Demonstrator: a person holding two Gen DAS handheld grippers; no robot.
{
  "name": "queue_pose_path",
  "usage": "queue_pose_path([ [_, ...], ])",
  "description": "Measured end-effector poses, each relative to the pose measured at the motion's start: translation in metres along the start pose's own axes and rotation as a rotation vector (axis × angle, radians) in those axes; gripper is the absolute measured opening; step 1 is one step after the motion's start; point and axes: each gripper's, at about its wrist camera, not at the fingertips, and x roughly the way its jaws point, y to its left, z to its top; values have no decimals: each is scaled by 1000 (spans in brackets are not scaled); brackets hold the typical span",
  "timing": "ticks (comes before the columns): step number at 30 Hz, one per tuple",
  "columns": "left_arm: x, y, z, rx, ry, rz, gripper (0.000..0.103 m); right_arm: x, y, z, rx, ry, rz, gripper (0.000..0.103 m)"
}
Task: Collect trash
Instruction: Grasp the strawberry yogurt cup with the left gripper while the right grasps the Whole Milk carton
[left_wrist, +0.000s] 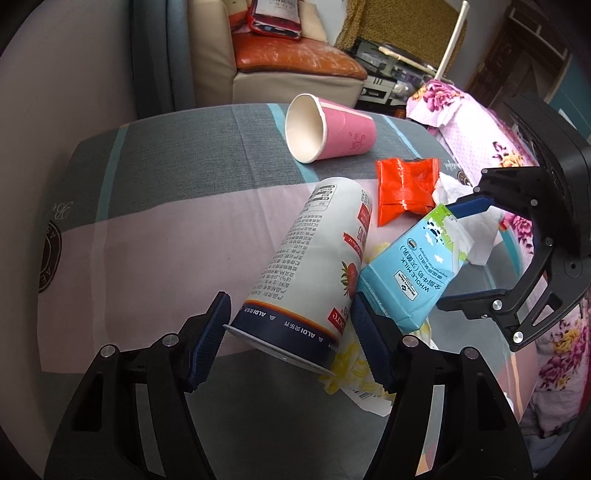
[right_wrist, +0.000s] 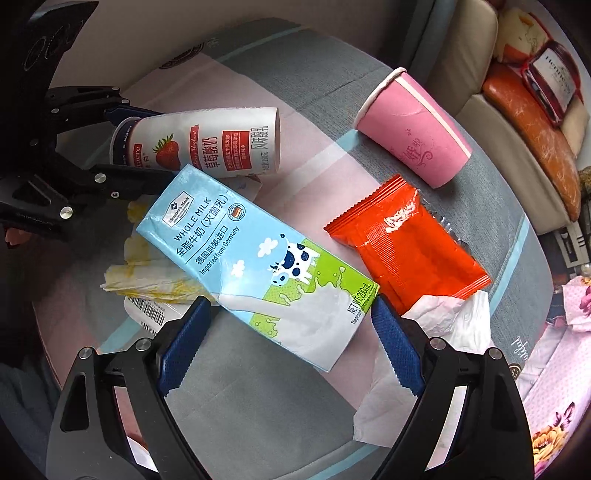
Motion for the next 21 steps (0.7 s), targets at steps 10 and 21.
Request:
queue_pose_path([
  [10,6,-10,-21,51,46,-15,59,0,13,-14,7,34,-8,72],
  [21,-5,9,-33,15,57,-19,67,-32,26,-10,-88,43,-104,78],
])
